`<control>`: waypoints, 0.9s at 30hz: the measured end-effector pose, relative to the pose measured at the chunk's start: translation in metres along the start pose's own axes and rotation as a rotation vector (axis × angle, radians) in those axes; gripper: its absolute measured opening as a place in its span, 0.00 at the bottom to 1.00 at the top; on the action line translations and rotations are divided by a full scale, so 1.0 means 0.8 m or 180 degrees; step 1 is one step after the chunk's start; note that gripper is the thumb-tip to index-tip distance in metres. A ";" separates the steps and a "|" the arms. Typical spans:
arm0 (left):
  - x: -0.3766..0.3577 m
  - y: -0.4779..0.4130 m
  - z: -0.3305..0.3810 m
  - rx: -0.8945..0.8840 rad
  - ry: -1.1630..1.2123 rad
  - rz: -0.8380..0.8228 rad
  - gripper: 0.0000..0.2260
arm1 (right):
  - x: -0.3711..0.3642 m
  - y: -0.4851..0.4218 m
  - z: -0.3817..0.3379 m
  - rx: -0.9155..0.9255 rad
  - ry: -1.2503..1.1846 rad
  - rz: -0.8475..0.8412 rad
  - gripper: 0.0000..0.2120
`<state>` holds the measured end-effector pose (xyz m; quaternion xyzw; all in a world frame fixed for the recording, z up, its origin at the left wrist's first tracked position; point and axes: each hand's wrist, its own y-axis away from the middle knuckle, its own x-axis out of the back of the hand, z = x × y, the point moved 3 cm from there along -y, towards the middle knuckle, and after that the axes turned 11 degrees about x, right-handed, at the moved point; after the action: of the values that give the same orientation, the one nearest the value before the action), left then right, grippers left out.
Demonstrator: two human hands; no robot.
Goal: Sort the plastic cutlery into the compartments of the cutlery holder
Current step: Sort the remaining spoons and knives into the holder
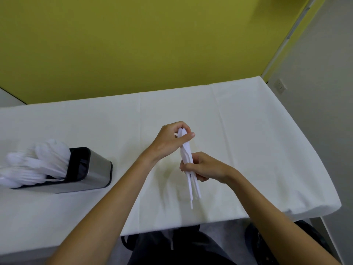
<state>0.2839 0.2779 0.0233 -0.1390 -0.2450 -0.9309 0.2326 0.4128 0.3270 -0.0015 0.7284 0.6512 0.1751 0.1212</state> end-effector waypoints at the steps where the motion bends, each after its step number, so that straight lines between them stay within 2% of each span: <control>1: 0.005 0.002 -0.001 -0.0002 -0.0016 0.0007 0.05 | -0.003 -0.004 -0.003 0.0038 0.0066 -0.0005 0.09; 6: 0.051 0.020 0.002 -0.0041 0.0078 0.0249 0.06 | -0.013 -0.024 -0.028 0.0293 0.0351 0.0136 0.13; 13: 0.201 0.112 0.027 -0.0755 0.0646 0.1543 0.04 | -0.045 -0.067 -0.117 0.1004 -0.0222 0.0721 0.14; 17: 0.290 0.177 0.010 -0.0942 0.1008 0.2341 0.06 | -0.095 -0.094 -0.170 0.1293 -0.0561 0.0941 0.13; 22: 0.359 0.225 -0.071 -0.0468 0.1237 0.3032 0.09 | -0.165 -0.117 -0.200 0.1434 -0.0679 0.1086 0.11; 27: 0.378 0.230 -0.174 0.0190 0.1628 0.2912 0.12 | -0.223 -0.131 -0.201 0.1358 -0.0596 0.1414 0.09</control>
<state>0.0982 -0.0466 0.0908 0.0066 -0.1211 -0.7309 0.6716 0.2352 0.1550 0.0846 0.8747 0.4843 -0.0109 -0.0160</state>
